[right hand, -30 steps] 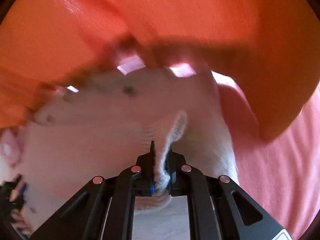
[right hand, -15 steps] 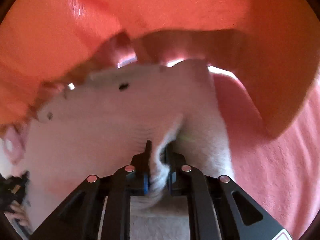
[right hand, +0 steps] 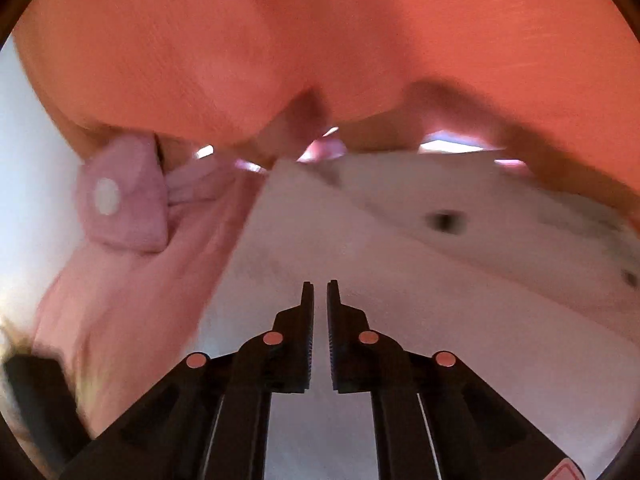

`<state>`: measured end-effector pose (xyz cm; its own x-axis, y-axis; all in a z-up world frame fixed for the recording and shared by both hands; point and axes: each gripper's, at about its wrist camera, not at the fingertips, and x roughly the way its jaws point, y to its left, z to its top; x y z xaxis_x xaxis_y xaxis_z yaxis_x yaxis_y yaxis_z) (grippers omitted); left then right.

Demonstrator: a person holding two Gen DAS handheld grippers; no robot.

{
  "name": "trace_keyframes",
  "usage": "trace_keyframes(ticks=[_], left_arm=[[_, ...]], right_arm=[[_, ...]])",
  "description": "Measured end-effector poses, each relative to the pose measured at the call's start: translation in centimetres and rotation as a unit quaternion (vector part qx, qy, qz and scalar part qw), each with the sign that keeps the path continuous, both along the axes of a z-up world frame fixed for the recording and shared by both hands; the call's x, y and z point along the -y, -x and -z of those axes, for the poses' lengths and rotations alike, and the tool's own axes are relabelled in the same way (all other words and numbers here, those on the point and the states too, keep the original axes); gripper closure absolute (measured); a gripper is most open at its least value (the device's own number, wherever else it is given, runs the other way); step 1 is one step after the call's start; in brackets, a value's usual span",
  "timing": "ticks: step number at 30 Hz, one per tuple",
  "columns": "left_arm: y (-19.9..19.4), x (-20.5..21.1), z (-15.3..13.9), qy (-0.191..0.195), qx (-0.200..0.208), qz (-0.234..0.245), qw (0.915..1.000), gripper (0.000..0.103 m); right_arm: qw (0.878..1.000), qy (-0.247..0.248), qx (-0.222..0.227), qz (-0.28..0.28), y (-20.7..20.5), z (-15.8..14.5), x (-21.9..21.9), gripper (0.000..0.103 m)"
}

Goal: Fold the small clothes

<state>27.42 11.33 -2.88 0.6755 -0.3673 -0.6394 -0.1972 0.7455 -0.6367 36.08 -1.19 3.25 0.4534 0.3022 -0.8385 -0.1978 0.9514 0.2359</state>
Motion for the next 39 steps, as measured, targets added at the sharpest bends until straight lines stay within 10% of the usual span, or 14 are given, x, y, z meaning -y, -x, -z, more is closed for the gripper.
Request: trace_keyframes(ticks=[7, 11, 21, 25, 28, 31, 36, 39], left_arm=[[-0.3, -0.4, 0.3, 0.022, -0.006, 0.002, 0.9997, 0.095], [-0.3, -0.6, 0.4, 0.032, -0.011, 0.003, 0.9994, 0.095], [-0.4, -0.3, 0.2, 0.016, -0.008, 0.010, 0.9998, 0.095], [0.2, -0.3, -0.7, -0.004, -0.005, 0.018, 0.9998, 0.095], [2.4, -0.9, -2.8, -0.020, -0.005, 0.025, 0.9995, 0.094], [6.9, -2.1, -4.5, -0.045, -0.005, 0.057, 0.9973, 0.063], [16.6, -5.0, -3.7, -0.090, -0.051, 0.088, 0.9907, 0.041], [20.4, -6.0, -2.3, -0.045, -0.086, 0.103, 0.9900, 0.038]], right_arm=[[0.997, 0.011, 0.013, 0.075, -5.3, 1.1, -2.1, 0.103], [0.994, -0.053, 0.056, 0.078, 1.0, -2.5, 2.4, 0.103], [0.954, 0.067, 0.020, 0.290, 20.2, 1.4, 29.5, 0.099], [0.933, -0.022, 0.024, 0.357, 23.6, 1.5, 33.4, 0.100], [0.941, -0.012, 0.034, 0.337, 25.2, -1.6, 32.1, 0.091], [0.943, -0.023, 0.016, 0.333, 30.0, -2.5, 32.9, 0.048], [0.947, -0.090, -0.070, 0.300, 40.5, -0.3, 33.5, 0.043], [0.939, -0.137, -0.121, 0.292, 42.9, 1.1, 33.9, 0.042]])
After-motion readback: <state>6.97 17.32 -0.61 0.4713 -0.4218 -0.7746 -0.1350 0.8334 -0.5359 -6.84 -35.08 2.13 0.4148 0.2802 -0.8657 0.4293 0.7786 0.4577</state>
